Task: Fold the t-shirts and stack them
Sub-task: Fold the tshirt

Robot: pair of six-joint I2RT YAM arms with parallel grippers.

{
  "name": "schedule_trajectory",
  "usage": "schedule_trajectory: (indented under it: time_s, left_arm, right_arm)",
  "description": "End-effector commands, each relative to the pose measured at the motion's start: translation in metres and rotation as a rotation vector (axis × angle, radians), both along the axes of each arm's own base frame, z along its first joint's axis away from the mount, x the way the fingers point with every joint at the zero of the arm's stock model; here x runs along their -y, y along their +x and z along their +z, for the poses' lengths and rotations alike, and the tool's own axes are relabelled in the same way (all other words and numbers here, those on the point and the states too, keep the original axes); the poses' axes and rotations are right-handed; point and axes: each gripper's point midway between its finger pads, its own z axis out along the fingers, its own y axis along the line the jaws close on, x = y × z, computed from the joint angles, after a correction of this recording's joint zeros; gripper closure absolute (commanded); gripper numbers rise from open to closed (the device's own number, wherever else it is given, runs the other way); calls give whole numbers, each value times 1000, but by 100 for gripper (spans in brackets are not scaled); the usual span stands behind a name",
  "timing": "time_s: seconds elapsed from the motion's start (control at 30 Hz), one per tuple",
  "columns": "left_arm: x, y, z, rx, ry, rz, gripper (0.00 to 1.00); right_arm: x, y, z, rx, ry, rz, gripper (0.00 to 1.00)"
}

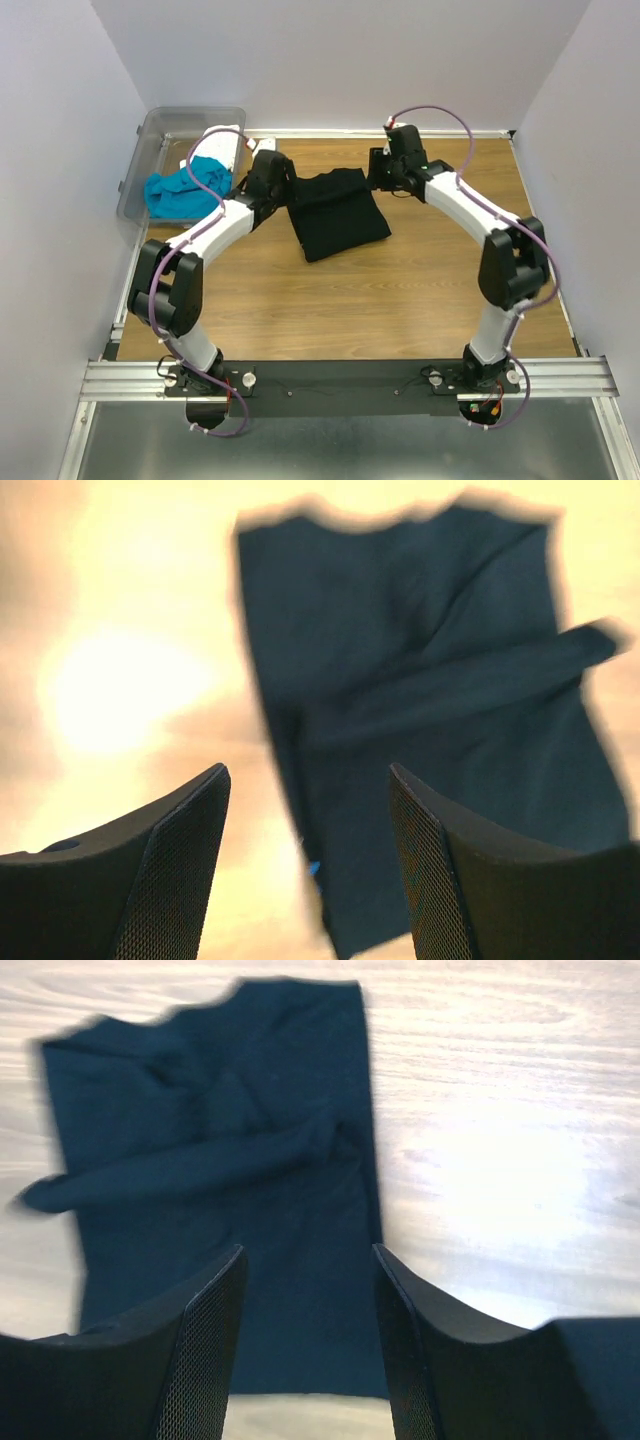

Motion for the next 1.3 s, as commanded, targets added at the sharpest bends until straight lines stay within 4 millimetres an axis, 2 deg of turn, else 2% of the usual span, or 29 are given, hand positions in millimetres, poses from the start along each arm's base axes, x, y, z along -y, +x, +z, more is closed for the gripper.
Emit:
schedule_trajectory:
  time_s: [0.0, 0.03, 0.07, 0.1, 0.13, 0.2, 0.23, 0.27, 0.3, 0.33, 0.37, 0.4, 0.47, 0.5, 0.57, 0.6, 0.67, 0.7, 0.77, 0.83, 0.87, 0.9, 0.93, 0.97, 1.0, 1.1, 1.13, 1.23, 1.27]
  left_arm:
    - [-3, 32, 31, 75, 98, -35, 31]
    - [-1, 37, 13, 37, 121, -62, 32]
    - [3, 47, 18, 49, 119, -76, 34]
    - [4, 52, 13, 37, 122, -87, 36]
    - [8, 56, -5, 3, 135, -110, 39]
    - [11, 69, -7, 2, 135, -121, 45]
    - [12, 72, -23, -26, 148, -129, 47]
    - [15, 78, -21, -20, 152, -144, 48]
    - [14, 80, -27, -32, 158, -144, 50]
    - [16, 81, -42, -61, 161, -157, 53]
    - [19, 81, -48, -74, 161, -169, 54]
    - [19, 82, -51, -85, 160, -172, 55]
    - [25, 78, -69, -129, 141, -204, 59]
    - [27, 72, -76, -151, 124, -215, 59]
    - [39, 60, -81, -179, 63, -258, 59]
    - [41, 47, -92, -214, 30, -261, 59]
    - [43, 33, -91, -226, -12, -269, 59]
    - [42, 17, -104, -263, -27, -270, 59]
    - [48, -2, -101, -284, -88, -274, 59]
    - [54, -44, -119, -355, -152, -272, 59]
    - [59, -45, -109, -350, -191, -271, 59]
    - [70, -71, -120, -380, -213, -299, 59]
    - [81, -86, -118, -397, -259, -319, 59]
    - [95, -100, -107, -401, -315, -320, 59]
    - [117, -128, -109, -412, -345, -372, 59]
    - [164, -171, -82, -392, -491, -454, 57]
    - [185, -196, -69, -383, -519, -520, 57]
    - [207, -217, -39, -343, -608, -558, 55]
    - [208, -218, -30, -321, -626, -558, 55]
  right_arm:
    - [-2, -26, 30, 20, 106, 5, 40]
    - [0, -33, 29, 11, 111, -3, 40]
    - [-4, -44, 42, 15, 159, 16, 40]
    - [-2, -51, 43, 9, 168, 13, 40]
    - [3, -68, 42, -6, 186, 12, 40]
    - [8, -85, 40, -17, 194, 9, 40]
    - [14, -98, 29, -41, 189, 4, 40]
    - [17, -108, 39, -22, 209, 2, 40]
    - [20, -115, 41, -19, 216, 2, 40]
    - [22, -122, 41, -19, 221, 3, 40]
    - [26, -133, 29, -46, 217, -1, 40]
    - [28, -140, 39, -25, 238, -4, 40]
    - [31, -152, 35, -37, 249, -6, 40]
    - [33, -159, 27, -59, 249, -12, 40]
    - [37, -168, 27, -61, 257, -17, 40]
    - [38, -174, 19, -81, 256, -24, 40]
    - [40, -179, 18, -83, 262, -25, 40]
    - [42, -180, 17, -81, 259, -31, 40]
    - [43, -184, 12, -91, 255, -32, 40]
    - [43, -185, 9, -101, 251, -28, 40]
    - [43, -185, 7, -108, 250, -27, 40]
    - [41, -185, 7, -111, 253, -20, 40]
    - [41, -184, 5, -118, 250, -19, 40]
    - [36, -184, 7, -124, 261, -4, 40]
    - [35, -183, 3, -142, 258, -3, 40]
    - [30, -182, 3, -163, 268, 10, 40]
    - [28, -181, 1, -177, 267, 14, 40]
    - [20, -181, -2, -211, 271, 43, 40]
    - [18, -181, -2, -216, 268, 49, 40]
